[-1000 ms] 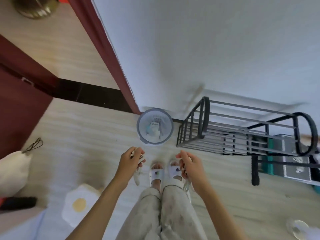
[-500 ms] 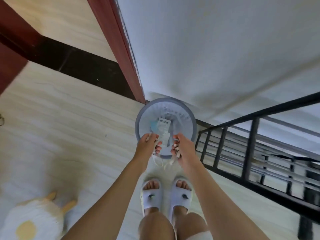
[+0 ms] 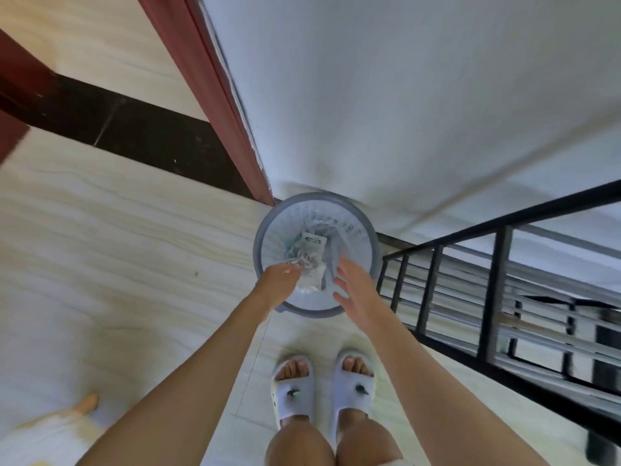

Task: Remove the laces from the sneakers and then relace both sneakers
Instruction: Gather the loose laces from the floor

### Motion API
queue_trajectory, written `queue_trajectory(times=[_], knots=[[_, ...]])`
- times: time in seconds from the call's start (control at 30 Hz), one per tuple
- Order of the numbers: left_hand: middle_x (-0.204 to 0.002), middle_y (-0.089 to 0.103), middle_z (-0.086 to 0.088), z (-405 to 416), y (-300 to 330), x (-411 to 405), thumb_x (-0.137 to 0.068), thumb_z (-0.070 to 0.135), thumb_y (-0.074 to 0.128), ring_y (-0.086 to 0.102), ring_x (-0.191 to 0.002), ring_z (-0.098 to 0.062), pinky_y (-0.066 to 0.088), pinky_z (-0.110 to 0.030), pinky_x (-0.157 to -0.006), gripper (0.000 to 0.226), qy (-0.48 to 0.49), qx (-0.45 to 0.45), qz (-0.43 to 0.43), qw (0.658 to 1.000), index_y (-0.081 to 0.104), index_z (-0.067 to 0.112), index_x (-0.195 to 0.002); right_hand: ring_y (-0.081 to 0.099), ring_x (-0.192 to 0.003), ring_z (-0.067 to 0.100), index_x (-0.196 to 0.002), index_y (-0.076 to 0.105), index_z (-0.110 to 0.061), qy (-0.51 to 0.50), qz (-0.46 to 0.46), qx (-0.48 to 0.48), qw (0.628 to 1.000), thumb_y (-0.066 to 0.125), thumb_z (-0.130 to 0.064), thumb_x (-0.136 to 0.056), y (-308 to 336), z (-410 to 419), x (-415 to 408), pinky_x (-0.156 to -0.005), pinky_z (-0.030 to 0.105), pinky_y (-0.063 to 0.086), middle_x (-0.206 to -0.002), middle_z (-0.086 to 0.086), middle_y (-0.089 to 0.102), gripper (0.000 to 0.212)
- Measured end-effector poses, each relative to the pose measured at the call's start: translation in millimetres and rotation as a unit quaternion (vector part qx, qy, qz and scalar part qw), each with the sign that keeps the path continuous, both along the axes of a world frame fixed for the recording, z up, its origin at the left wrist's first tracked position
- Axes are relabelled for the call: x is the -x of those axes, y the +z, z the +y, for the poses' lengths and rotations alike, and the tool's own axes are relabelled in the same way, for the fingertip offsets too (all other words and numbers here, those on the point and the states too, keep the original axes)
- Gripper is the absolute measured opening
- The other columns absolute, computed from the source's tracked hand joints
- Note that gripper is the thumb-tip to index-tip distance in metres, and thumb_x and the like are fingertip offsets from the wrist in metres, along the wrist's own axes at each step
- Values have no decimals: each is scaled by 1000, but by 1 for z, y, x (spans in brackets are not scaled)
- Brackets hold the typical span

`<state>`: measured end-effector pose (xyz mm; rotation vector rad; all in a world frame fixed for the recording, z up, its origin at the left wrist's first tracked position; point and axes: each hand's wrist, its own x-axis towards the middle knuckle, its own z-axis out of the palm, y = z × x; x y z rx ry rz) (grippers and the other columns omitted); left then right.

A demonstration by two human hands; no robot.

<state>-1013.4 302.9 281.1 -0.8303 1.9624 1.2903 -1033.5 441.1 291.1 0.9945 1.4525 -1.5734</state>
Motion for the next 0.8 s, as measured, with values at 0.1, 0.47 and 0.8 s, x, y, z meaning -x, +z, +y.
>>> queue_trajectory(times=[0.1, 0.47, 0.8], knots=[[-105, 53, -9, 3, 67, -4, -99, 19, 40, 47, -94, -19, 37, -24, -71, 25, -99, 14, 4, 995, 58, 6, -111, 49, -122, 29, -120, 52, -7, 49, 16, -60, 997, 44, -22, -98, 69, 7, -11, -105, 45, 38, -132, 17, 51, 28], [-111, 63, -4, 37, 361, -57, -98, 25, 46, 60, -96, -17, 47, -29, -85, 18, -159, -72, 140, 975, 59, 21, -109, 65, -91, 12, -111, 60, -16, 95, 187, -93, 973, 45, -30, -98, 388, 80, -98, -83, 27, 50, -100, 0, 68, 24], [-106, 63, 9, 126, 434, -123, -97, 32, 46, 60, -99, -10, 43, -16, -76, 16, -346, -107, 159, 918, 54, 34, -111, 66, -89, 14, -96, 62, -24, -75, 205, -212, 953, 45, -26, -98, 473, 192, -242, -79, 26, 54, -97, 3, 69, 17]])
